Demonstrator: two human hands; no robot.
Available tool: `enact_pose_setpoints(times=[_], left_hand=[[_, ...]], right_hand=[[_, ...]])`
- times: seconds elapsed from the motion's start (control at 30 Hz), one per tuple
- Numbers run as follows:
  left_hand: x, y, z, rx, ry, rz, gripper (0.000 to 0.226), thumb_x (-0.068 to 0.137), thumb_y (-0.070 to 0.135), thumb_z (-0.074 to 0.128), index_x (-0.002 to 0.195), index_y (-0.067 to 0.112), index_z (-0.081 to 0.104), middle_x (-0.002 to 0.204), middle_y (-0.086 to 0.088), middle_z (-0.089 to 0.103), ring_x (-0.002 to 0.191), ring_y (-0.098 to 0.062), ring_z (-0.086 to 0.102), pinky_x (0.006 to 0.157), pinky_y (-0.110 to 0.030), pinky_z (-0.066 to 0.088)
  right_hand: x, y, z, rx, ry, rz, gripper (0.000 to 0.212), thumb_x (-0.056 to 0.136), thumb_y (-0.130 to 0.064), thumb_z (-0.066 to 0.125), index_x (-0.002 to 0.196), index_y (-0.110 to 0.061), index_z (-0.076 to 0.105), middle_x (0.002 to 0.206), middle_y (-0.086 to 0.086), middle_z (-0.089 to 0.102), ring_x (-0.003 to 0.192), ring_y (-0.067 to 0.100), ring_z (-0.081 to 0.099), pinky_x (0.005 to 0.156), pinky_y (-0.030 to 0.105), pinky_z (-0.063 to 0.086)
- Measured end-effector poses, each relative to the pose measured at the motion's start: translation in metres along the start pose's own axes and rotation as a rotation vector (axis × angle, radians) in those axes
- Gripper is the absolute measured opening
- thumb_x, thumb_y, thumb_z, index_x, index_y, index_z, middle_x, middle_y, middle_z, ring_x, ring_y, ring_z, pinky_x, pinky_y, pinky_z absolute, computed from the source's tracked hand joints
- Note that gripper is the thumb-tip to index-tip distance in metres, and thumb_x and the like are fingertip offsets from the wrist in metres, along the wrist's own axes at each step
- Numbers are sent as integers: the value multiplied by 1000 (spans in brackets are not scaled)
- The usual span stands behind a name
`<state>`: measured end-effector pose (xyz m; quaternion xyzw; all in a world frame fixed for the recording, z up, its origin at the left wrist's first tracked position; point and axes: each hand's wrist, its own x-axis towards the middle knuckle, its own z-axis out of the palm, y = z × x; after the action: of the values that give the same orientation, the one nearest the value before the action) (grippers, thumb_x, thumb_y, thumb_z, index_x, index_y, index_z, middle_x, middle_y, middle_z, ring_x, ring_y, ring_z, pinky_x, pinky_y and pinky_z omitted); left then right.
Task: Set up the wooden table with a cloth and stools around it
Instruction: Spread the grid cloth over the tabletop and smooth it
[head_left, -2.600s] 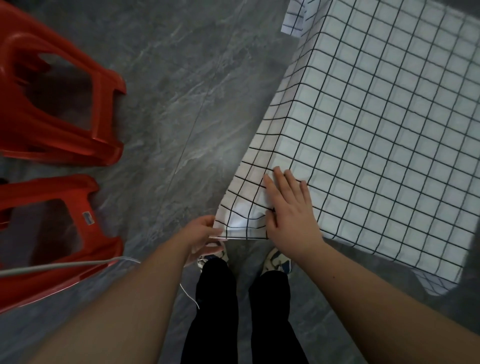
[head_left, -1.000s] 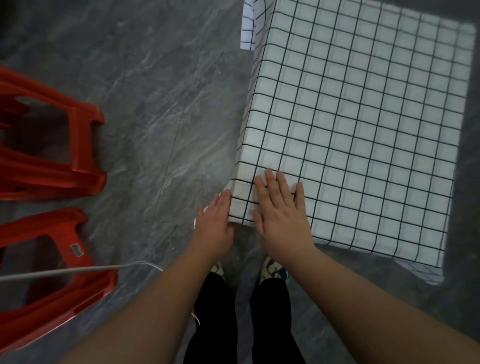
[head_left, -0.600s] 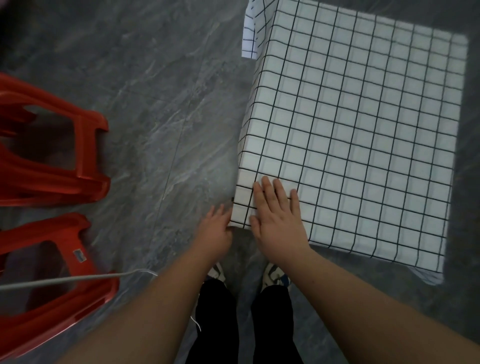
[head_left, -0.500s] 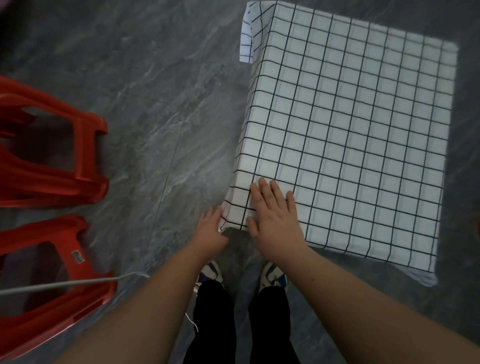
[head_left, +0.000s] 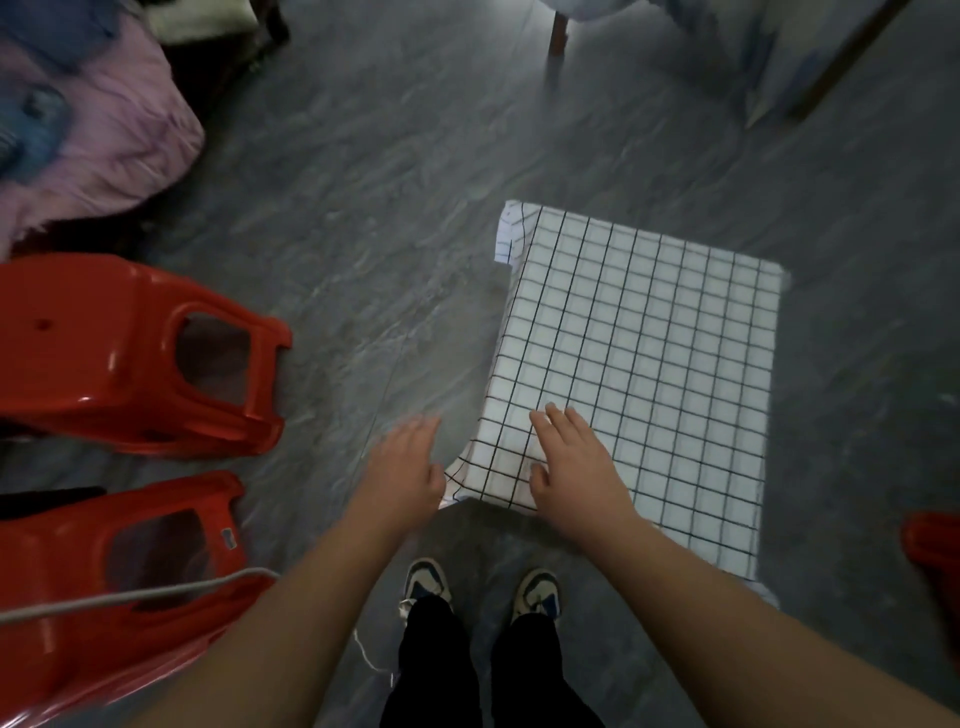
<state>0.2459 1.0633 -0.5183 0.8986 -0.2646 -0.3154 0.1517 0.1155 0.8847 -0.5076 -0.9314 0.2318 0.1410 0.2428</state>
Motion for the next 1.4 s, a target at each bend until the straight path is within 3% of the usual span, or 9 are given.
enact_pose_setpoints(times=[0.23, 0.4, 0.6, 0.73, 0.83, 1.03, 1.17, 1.3, 1.4], left_hand=[[-98, 66, -110, 195, 183, 104, 77, 82, 48, 22, 152, 18, 33, 156, -12, 35, 147, -32, 24, 118, -51, 17], [-137, 84, -156, 237, 252, 101, 70, 88, 44, 36, 154, 21, 28, 159, -9, 30, 149, -31, 19, 119, -54, 17], [-151, 97, -190, 234, 285, 138, 72, 88, 47, 31, 156, 26, 19, 163, -3, 21, 151, -26, 9, 122, -49, 7], [-121, 94, -226, 218, 292, 192, 73, 89, 50, 25, 157, 29, 12, 164, -1, 15, 152, -23, 2, 122, -45, 2], [-82, 75, -255, 246, 295, 263, 77, 85, 55, 16, 156, 27, 17, 163, -5, 19, 151, -27, 8, 122, -48, 8], [12, 13, -330, 322, 171, 393, 67, 96, 47, 34, 157, 28, 12, 164, -5, 14, 152, -28, 4, 123, -47, 7], [61, -18, -392, 374, 85, 466, 68, 96, 47, 31, 157, 29, 6, 165, -6, 8, 152, -27, 0, 123, -47, 3], [100, -22, -436, 368, 43, 530, 69, 100, 44, 38, 157, 29, 2, 166, -5, 5, 152, -27, -3, 123, -48, 3], [127, -5, -450, 353, -6, 580, 68, 100, 44, 36, 157, 30, 0, 166, -3, 3, 152, -24, -5, 123, -48, 1]], right_hand=[[-74, -43, -130, -105, 79, -79, 65, 99, -32, 44, 157, -18, 21, 164, 6, 21, 152, 27, 12, 123, 43, 17], [-111, -60, -179, -127, 164, -108, 66, 98, -36, 44, 157, -19, 21, 164, 7, 21, 152, 28, 13, 122, 47, 19], [-115, -79, -209, -137, 202, -100, 68, 100, -39, 42, 159, -22, 13, 166, 5, 11, 153, 26, 5, 124, 45, 12], [-87, -98, -221, -154, 216, -47, 68, 101, -41, 39, 159, -24, 9, 167, 3, 9, 154, 24, 2, 124, 44, 10], [-52, -118, -221, -184, 243, -12, 68, 100, -41, 40, 159, -24, 11, 167, 4, 10, 154, 24, 3, 124, 44, 11], [36, -187, -213, -184, 239, 150, 67, 99, -40, 42, 158, -22, 16, 166, 5, 14, 153, 27, 8, 123, 47, 17], [79, -241, -217, -164, 248, 252, 67, 97, -37, 44, 158, -20, 21, 164, 7, 21, 152, 29, 15, 122, 48, 20], [107, -273, -229, -132, 265, 327, 68, 94, -41, 38, 157, -20, 23, 163, 8, 23, 151, 30, 17, 120, 50, 22], [121, -278, -239, -109, 271, 388, 68, 97, -39, 45, 157, -22, 20, 164, 7, 21, 152, 28, 15, 122, 48, 20]])
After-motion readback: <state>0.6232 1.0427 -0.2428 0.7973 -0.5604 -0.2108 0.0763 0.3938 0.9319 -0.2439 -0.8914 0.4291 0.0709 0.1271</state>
